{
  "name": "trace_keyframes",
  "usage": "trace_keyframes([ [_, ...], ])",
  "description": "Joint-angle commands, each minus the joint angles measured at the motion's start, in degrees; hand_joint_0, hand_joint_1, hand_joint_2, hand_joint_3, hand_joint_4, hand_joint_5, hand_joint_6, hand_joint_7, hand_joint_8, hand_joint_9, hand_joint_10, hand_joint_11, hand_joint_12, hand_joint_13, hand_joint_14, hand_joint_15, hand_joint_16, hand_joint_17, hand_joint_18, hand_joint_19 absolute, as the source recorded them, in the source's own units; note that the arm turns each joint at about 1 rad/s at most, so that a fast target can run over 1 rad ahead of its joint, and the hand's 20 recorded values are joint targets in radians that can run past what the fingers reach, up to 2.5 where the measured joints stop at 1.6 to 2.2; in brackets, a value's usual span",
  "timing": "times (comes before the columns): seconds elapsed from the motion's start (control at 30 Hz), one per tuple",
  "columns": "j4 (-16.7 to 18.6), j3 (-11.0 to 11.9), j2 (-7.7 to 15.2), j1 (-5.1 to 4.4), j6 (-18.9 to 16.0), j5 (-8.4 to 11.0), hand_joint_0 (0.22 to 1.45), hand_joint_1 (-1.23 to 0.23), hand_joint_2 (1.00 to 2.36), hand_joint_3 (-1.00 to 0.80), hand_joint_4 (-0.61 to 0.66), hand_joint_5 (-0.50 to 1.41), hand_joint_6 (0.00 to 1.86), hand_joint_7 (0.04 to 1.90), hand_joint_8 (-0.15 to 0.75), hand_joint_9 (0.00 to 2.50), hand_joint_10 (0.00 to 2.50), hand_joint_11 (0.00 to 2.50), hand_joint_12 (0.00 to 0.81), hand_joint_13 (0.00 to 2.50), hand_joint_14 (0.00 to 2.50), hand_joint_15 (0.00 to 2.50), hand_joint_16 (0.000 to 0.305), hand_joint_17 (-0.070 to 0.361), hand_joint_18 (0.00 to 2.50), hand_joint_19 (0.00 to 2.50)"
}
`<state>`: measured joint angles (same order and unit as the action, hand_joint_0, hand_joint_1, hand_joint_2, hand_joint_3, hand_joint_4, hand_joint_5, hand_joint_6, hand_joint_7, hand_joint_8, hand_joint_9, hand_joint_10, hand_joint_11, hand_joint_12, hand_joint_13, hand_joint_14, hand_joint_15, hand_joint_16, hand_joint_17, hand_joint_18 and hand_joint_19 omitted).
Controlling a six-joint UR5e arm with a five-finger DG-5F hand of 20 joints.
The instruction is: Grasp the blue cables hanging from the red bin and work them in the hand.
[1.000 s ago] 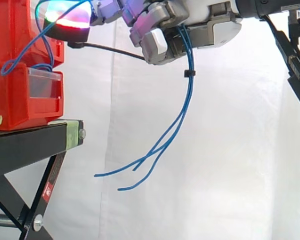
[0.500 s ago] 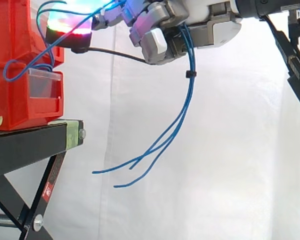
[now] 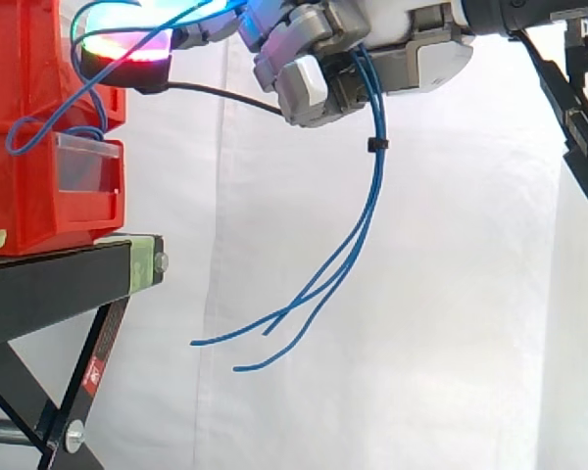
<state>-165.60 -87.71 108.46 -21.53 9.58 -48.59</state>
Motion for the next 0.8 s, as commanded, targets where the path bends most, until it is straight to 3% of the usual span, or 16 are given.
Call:
trace_keyframes([
  [0.0,0.0,0.0,0.0,0.00,0.0,-0.02,0.91,-0.77,1.64,0.23,0.08,0.01,0.15,1.20,0.535,1.78,2.50,2.50,0.712,2.02,2.50,1.97,0.237,0.178,2.50,0.65],
  [0.23,0.1,0.0,0.0,0.00,-0.9,-0.02,1.13,-0.77,1.34,0.34,0.01,0.02,0.12,1.22,0.535,1.78,2.50,2.50,0.712,2.02,2.50,1.97,0.237,0.178,2.50,0.65],
  [0.4,0.1,0.0,0.0,0.09,-2.2,-0.02,1.21,-0.76,1.23,0.40,-0.01,0.04,0.12,1.21,0.535,1.78,2.50,2.50,0.712,2.02,2.50,1.97,0.237,0.178,2.50,0.65],
  [0.43,0.1,0.0,0.0,0.00,-2.4,-0.02,1.25,-0.76,1.14,0.45,-0.01,0.05,0.06,1.25,0.535,1.78,2.50,2.50,0.712,2.02,2.50,1.97,0.237,0.178,2.50,0.65],
  [0.63,0.1,0.0,-0.1,0.00,-4.6,-0.11,1.26,-0.75,1.11,0.46,0.00,0.07,0.07,1.24,0.535,1.78,2.50,2.50,0.712,2.02,2.50,1.97,0.237,0.178,2.50,0.65],
  [0.77,0.1,0.0,0.0,0.00,-7.2,-0.28,1.13,-0.78,1.10,0.29,0.06,0.09,0.08,1.24,0.535,1.78,2.50,2.50,0.712,2.02,2.50,1.97,0.237,0.178,2.50,0.65],
])
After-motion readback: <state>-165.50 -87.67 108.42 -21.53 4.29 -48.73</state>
